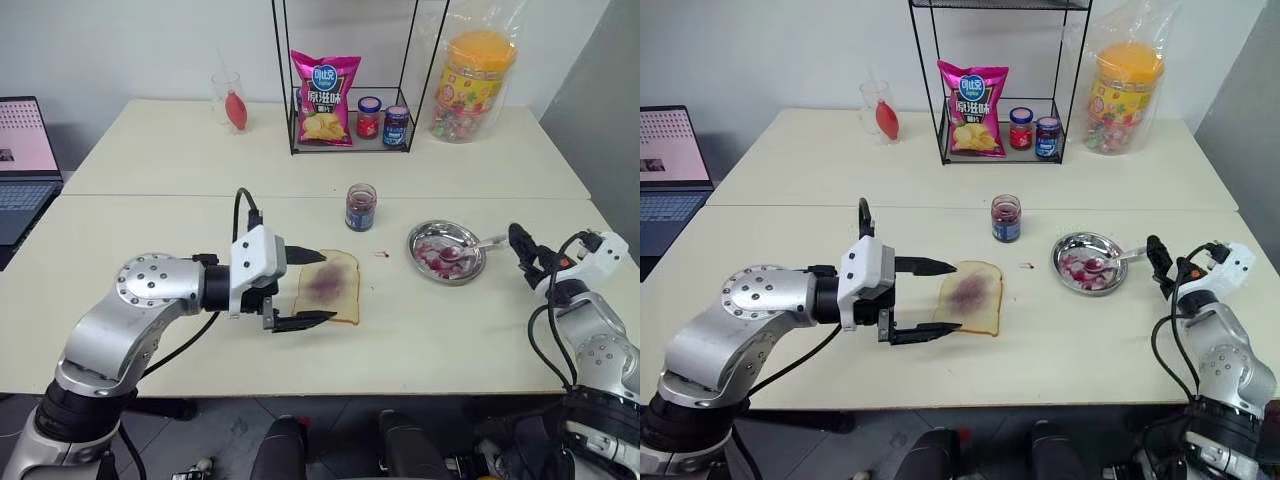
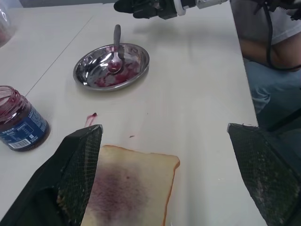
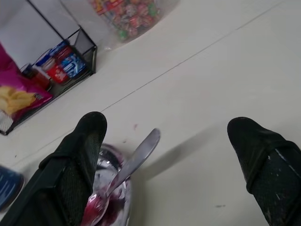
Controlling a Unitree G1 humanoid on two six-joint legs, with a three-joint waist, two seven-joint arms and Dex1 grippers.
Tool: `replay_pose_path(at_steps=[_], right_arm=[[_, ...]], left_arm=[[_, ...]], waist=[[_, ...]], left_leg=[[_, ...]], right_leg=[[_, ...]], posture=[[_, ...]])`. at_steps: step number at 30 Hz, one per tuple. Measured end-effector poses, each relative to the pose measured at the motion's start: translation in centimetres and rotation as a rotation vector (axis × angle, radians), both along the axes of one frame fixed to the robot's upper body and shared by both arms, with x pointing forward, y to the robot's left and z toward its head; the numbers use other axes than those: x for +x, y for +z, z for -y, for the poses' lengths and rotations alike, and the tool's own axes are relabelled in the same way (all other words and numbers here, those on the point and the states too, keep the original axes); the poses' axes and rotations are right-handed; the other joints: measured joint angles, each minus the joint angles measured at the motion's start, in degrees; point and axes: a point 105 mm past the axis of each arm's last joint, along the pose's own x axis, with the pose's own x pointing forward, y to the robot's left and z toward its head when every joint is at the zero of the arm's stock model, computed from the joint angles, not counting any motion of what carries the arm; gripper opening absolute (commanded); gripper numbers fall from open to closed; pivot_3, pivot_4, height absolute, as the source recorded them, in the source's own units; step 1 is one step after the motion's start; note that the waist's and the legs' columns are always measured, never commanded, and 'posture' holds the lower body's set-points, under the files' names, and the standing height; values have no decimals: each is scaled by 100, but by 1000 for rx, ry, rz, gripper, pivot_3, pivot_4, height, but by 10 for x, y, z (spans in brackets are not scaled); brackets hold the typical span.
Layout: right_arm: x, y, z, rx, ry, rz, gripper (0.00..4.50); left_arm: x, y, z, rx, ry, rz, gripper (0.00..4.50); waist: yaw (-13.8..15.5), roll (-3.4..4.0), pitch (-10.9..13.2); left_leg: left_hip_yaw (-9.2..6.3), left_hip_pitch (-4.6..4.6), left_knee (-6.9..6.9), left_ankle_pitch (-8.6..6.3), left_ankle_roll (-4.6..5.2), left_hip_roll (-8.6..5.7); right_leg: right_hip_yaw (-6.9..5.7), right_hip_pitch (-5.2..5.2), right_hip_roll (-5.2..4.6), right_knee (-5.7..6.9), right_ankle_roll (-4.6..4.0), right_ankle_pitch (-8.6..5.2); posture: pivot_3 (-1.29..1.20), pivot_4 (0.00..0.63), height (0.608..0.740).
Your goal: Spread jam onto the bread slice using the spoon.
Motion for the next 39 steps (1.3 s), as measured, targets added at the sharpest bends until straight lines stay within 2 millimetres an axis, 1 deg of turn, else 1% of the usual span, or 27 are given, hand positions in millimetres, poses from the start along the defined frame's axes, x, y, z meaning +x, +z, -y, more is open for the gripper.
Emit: replay_pose_path(at_steps=[2,4,6,10,15,19,24,26,28,30,32,33,35,36,37,39], right_arm=[[12,-4,-8,80,66,1,4500],[19,-5,-15,134,130,14,4500],[23,-10,-14,155,169,3,4500],[31,-17,-14,202,184,-3,4500],[35,-16,-16,221,209,14,4500],[39,-13,-24,228,245,31,4500],[39,-16,-27,237,255,28,4500],[41,-16,-27,243,252,35,4500],[41,-17,-27,245,251,37,4110],[41,-17,-27,247,251,36,3825],[41,-20,-28,256,252,29,3270],[41,-21,-28,259,251,26,3157],[42,-22,-28,263,250,23,2664],[42,-23,-28,264,249,22,2543],[42,-23,-28,265,248,24,2205],[43,-21,-29,264,251,32,1898]], left_arm=[[3,-2,1,2,-4,3,4456],[4,-4,4,-5,-11,5,4456],[5,-10,7,6,-13,-3,4456],[6,-12,10,8,-24,1,4456],[9,-13,8,13,-17,11,4456],[9,-16,11,17,-26,5,4456],[9,-16,10,22,-38,11,4456],[12,-18,8,26,-29,8,4456],[13,-18,8,28,-31,11,4500],[13,-17,8,30,-35,14,4500],[13,-17,8,33,-38,18,4500],[13,-17,8,34,-40,16,4500],[13,-17,7,38,-38,16,4500],[14,-18,7,41,-37,17,4500],[14,-18,7,41,-36,17,4500],[15,-18,6,44,-33,17,4500]], waist=[[-21,2,1],[-38,4,1],[-58,4,1],[-83,4,2],[-90,4,2],[-98,4,2],[-97,4,2],[-98,4,2],[-98,4,2],[-98,4,2],[-98,4,2],[-98,4,2],[-99,4,2],[-98,4,2],[-99,4,2],[-99,4,2]], left_leg=[[2,0,-1,0,0,0],[1,0,-2,0,0,0],[0,-2,-5,0,0,-1],[1,-2,-5,0,0,-1],[0,-1,-5,0,0,0],[1,-1,-5,0,0,0],[1,-1,-5,0,0,0],[0,0,-5,0,0,0],[1,-1,-5,0,0,0],[1,-1,-5,0,0,0],[0,-1,-5,0,0,0],[0,-1,-5,0,0,0],[1,-1,-5,0,0,0],[1,-1,-5,0,0,0],[1,-1,-5,0,0,0],[1,-1,-5,0,0,0]], right_leg=[[1,-1,0,0,0,0],[1,-1,1,0,0,0],[0,-1,1,-1,0,0],[1,-1,0,-2,0,0],[1,-1,2,-1,1,0],[2,-1,2,-2,1,0],[2,-1,2,-1,1,0],[2,-1,2,-1,1,0],[2,-1,2,-1,1,0],[2,-1,2,-1,1,0],[2,-1,2,-1,1,0],[2,-1,2,-1,1,0],[2,-1,2,-1,1,0],[2,-1,2,-1,1,0],[2,-1,2,-1,1,0],[2,-1,2,-1,1,0]], posture=[[0,150,740],[0,150,740],[0,150,740],[0,150,740],[0,150,740],[0,150,740],[0,150,740],[0,150,740],[0,150,740],[0,150,740],[0,150,740],[0,150,740],[0,150,740],[0,150,740],[0,150,740],[0,150,740]])
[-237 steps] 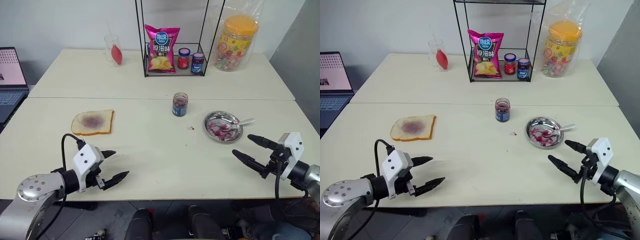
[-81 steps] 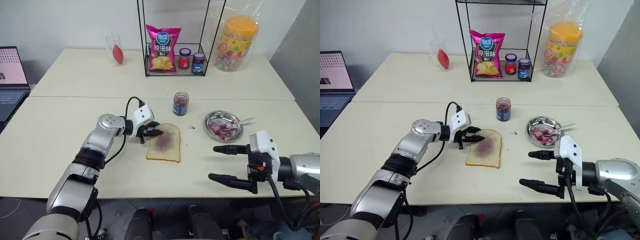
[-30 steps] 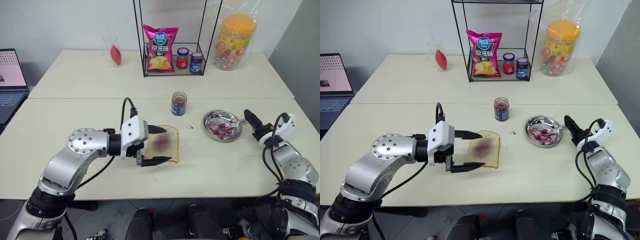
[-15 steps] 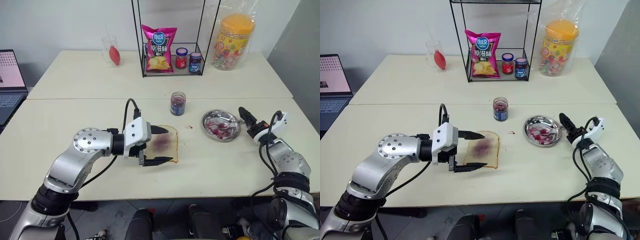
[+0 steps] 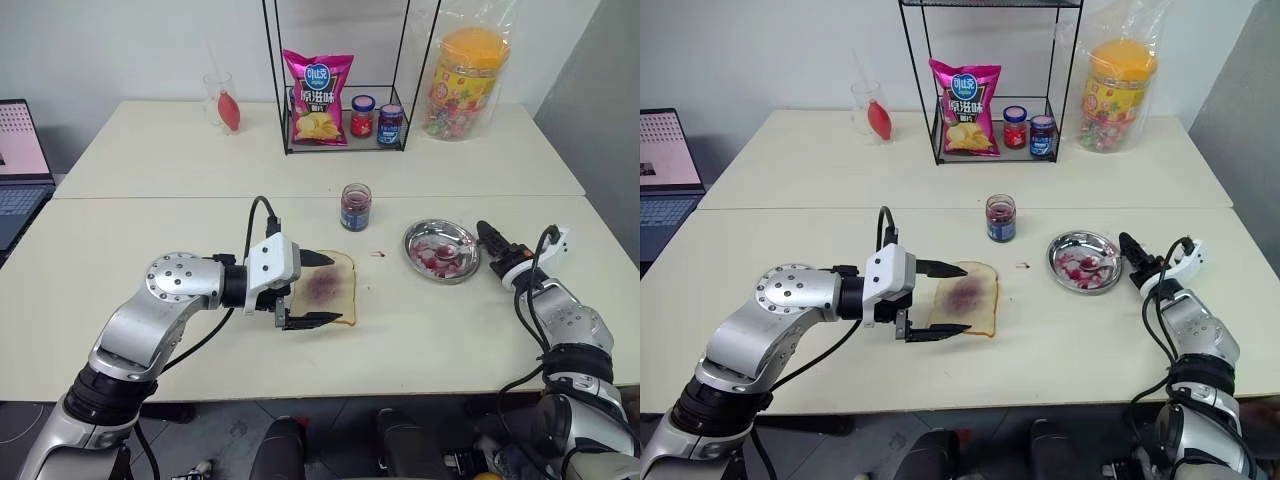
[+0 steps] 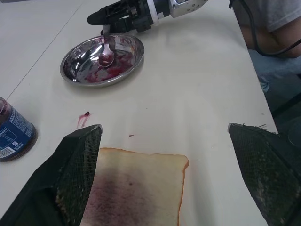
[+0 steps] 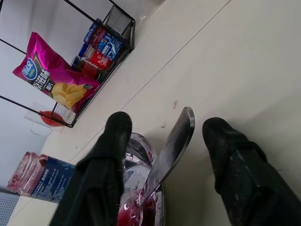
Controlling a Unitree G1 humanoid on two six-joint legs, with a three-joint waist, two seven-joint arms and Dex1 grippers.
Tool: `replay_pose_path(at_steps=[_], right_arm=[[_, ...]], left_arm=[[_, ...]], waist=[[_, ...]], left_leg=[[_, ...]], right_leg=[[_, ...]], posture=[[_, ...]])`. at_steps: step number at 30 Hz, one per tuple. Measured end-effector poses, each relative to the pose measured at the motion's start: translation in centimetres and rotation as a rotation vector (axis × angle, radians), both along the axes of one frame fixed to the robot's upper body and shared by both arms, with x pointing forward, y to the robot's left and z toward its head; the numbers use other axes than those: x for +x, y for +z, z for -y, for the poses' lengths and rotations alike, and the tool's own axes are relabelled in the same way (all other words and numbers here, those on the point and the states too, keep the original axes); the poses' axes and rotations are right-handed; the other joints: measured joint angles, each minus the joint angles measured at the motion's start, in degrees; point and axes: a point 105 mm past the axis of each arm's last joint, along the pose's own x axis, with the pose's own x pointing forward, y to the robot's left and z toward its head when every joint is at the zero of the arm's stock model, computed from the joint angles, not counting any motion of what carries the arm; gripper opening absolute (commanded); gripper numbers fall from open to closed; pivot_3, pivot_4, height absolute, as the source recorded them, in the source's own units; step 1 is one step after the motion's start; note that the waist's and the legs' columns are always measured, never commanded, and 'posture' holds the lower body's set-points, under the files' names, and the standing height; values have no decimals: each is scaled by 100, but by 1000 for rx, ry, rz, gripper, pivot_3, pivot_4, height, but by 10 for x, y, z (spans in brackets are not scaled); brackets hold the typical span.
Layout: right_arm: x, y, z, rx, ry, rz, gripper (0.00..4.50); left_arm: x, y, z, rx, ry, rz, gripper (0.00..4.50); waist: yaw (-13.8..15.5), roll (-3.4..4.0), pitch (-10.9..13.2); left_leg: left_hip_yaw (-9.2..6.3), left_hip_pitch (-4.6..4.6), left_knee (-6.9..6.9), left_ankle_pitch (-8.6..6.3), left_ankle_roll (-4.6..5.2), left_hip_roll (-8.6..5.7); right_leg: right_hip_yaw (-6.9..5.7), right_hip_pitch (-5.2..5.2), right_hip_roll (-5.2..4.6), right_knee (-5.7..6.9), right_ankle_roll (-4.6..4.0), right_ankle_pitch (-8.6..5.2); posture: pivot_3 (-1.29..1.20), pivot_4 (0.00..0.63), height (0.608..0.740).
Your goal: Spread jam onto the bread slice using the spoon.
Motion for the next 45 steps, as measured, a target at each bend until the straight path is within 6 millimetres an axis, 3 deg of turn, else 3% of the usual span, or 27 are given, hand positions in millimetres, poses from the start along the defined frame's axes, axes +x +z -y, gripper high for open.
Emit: replay_pose_path(at_steps=[9,17,22,26,29,32,34,38,45], right_arm=[[4,11,-4,10,26,50,7],[-4,19,-5,10,56,80,7],[-23,39,-21,-145,155,126,7],[-27,81,-40,-259,202,240,7],[-24,143,-61,-330,207,417,7],[-15,200,-104,-428,265,580,7],[-10,218,-134,-462,310,636,7],[12,209,-166,-514,352,611,7],[37,182,-195,-667,395,601,7]], left_arm=[[4,-2,-3,11,17,10,4500],[5,-3,-5,7,33,11,4500],[14,-2,-23,-31,164,5,4500],[19,1,-41,-79,292,-4,4500],[25,2,-59,-112,422,-17,4500],[33,9,-63,-202,510,-18,4500],[36,14,-59,-242,529,-15,4500],[39,19,-57,-275,576,0,4500],[43,18,-54,-283,610,12,4500]], waist=[[2,-1,0],[3,0,0],[2,8,4],[-36,22,13],[-68,37,23],[-80,38,23],[-83,30,19],[16,23,17],[30,23,18]], left_leg=[[0,0,1,0,0,0],[-1,-1,-1,0,0,0],[-3,-1,-4,0,0,1],[4,-1,-3,0,0,2],[1,-6,-4,0,0,4],[2,-5,-6,0,0,7],[-4,-8,-9,0,0,8],[-4,-16,-16,0,-1,0],[-5,-15,-21,0,-1,-2]], right_leg=[[0,1,0,0,1,0],[-1,0,0,-1,2,1],[0,-4,0,2,2,-1],[7,-9,0,4,2,0],[4,-19,2,9,2,0],[3,-21,5,7,2,0],[-2,-21,6,6,1,-1],[-6,-21,-4,-2,-26,15],[-10,-25,-8,0,-27,17]], posture=[[0,150,740],[0,150,740],[0,150,740],[0,150,740],[0,150,740],[0,150,740],[0,150,740],[0,150,740],[0,150,740]])
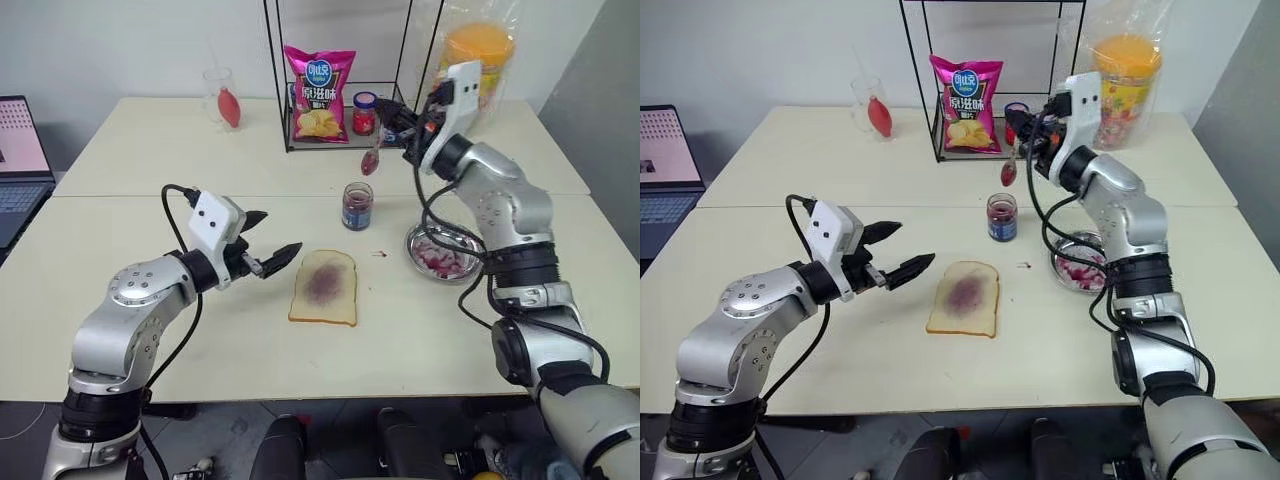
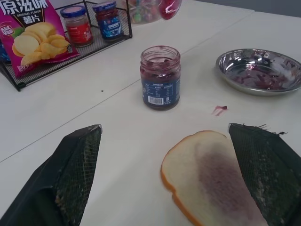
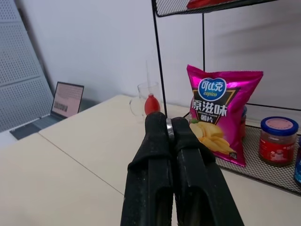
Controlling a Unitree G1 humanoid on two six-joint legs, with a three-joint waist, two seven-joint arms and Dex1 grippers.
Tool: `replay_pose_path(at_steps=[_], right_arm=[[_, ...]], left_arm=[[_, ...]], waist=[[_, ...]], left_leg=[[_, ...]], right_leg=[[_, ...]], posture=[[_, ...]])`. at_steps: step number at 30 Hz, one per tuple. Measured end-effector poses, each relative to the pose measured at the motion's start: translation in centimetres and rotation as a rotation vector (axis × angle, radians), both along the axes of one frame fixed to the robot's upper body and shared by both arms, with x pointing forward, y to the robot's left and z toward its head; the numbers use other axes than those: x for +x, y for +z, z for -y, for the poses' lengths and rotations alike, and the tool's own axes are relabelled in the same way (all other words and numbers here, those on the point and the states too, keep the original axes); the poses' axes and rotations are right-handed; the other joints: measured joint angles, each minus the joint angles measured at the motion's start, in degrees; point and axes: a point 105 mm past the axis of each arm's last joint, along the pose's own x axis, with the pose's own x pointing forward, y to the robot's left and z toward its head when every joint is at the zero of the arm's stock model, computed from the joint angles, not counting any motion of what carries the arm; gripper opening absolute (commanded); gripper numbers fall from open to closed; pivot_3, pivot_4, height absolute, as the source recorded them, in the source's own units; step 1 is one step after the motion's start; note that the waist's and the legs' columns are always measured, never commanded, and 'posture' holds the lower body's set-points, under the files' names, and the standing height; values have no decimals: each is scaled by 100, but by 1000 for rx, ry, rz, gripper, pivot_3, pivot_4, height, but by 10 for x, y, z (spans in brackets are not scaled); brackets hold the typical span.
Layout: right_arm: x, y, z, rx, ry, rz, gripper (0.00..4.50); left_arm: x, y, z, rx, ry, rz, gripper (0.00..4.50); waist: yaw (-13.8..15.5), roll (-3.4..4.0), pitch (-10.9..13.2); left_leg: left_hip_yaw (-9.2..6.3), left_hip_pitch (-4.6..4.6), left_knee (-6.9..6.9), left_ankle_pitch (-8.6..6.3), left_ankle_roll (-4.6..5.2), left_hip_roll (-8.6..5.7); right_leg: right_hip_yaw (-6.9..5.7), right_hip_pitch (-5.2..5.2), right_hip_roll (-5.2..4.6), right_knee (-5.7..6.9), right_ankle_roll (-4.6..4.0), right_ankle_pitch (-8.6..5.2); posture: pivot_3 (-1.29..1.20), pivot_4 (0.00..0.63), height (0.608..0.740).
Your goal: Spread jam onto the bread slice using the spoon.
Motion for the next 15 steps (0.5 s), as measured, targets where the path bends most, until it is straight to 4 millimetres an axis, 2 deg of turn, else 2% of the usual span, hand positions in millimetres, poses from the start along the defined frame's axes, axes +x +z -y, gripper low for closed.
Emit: replay_pose_path(at_steps=[5,15], right_arm=[[8,-22,-6,-56,4,-9,7],[17,-50,-19,-142,-6,-8,7]], left_arm=[[0,-2,6,-1,-10,-5,4500],[4,3,8,-1,0,10,4500]], waist=[[-10,0,0],[-34,1,1]], left_leg=[[0,1,0,0,0,0],[0,3,-1,0,-1,0]], right_leg=[[1,0,1,2,-1,1],[2,0,1,5,-1,1]], posture=[[0,150,740],[0,150,740]])
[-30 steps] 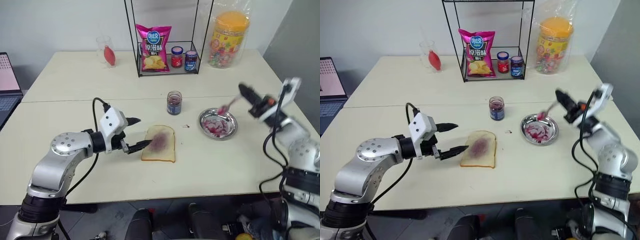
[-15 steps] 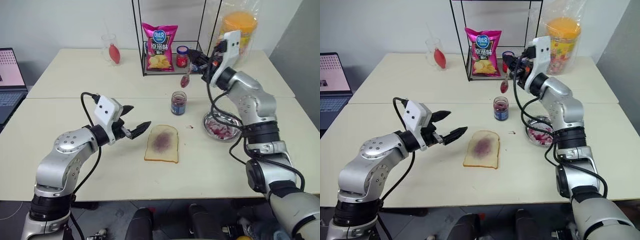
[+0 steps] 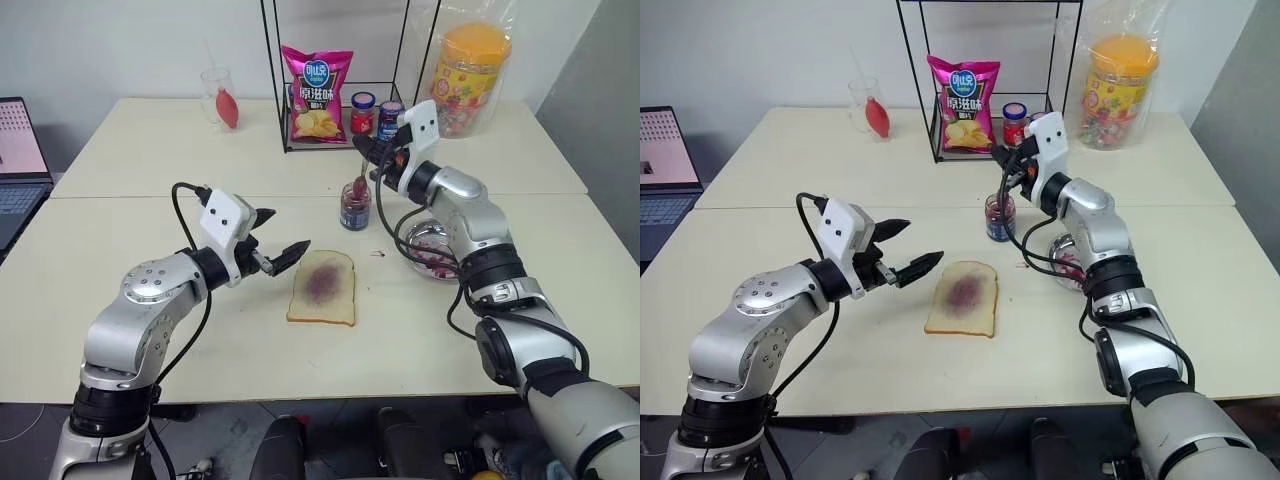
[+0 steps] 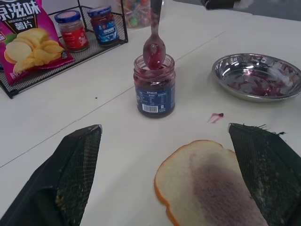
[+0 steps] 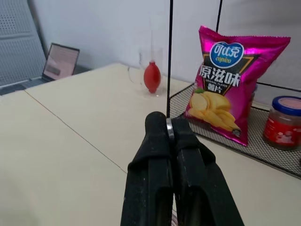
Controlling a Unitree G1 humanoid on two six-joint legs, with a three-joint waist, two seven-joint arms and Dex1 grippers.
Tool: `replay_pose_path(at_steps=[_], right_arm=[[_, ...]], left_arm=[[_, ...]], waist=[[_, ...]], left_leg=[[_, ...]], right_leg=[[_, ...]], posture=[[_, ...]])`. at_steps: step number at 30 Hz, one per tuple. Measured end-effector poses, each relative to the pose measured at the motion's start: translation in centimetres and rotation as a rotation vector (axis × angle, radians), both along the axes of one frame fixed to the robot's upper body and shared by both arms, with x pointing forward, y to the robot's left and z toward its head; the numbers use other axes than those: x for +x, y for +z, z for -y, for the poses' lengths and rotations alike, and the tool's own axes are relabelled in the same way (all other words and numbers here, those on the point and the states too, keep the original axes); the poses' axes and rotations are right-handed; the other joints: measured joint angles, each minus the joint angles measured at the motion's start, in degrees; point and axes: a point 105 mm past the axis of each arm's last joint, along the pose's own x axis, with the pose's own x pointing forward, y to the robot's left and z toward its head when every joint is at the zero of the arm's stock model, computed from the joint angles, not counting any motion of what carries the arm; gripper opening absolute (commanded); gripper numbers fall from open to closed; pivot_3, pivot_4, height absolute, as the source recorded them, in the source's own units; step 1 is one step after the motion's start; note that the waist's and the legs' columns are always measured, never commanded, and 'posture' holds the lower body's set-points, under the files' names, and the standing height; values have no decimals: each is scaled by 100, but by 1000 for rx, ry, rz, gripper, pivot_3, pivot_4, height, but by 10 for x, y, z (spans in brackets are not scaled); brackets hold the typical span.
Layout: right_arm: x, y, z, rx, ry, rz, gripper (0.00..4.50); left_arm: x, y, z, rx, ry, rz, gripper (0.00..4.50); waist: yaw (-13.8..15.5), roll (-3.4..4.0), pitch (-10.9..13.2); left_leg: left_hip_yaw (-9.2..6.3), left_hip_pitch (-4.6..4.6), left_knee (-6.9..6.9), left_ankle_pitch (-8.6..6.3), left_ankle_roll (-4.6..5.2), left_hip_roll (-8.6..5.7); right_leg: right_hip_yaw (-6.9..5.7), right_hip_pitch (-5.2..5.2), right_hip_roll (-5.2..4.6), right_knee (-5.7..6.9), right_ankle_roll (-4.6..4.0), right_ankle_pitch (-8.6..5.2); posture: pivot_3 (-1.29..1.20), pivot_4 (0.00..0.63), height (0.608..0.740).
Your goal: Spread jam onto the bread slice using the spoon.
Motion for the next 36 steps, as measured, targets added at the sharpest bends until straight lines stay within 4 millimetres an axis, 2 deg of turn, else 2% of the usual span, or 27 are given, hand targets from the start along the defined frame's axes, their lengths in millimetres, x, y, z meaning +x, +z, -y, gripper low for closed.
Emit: replay_pose_path(at_steps=[5,16,20,26,31,36], right_arm=[[3,-17,-6,-24,-6,-43,7],[4,-28,-12,-21,-15,-106,7],[5,-35,-11,36,-33,-188,7],[8,-34,-6,96,-64,-244,7],[13,-36,6,273,-110,-376,7],[14,-33,12,363,-117,-442,7]], left_arm=[[1,2,1,1,0,4,4500],[2,5,1,3,5,12,4500],[2,4,2,7,8,14,4500],[2,3,4,10,3,11,4500],[2,3,7,9,-6,11,4500],[3,3,7,9,-8,13,4500]], waist=[[3,0,0],[-1,0,0],[0,0,0],[-1,0,0],[-1,0,0],[-2,0,0]], left_leg=[[-1,0,0,0,0,-1],[-3,1,0,0,0,0],[-3,0,0,0,0,0],[-3,1,-2,0,0,0],[-3,1,-3,0,0,0],[-3,1,-5,0,0,0]], right_leg=[[0,0,0,1,0,0],[-2,0,1,2,0,0],[-1,0,1,2,-1,0],[-2,0,1,2,-1,0],[-2,0,1,2,-1,0],[-2,0,1,1,0,0]], posture=[[0,150,740],[0,150,740],[0,150,740],[0,150,740],[0,150,740],[0,150,740]])
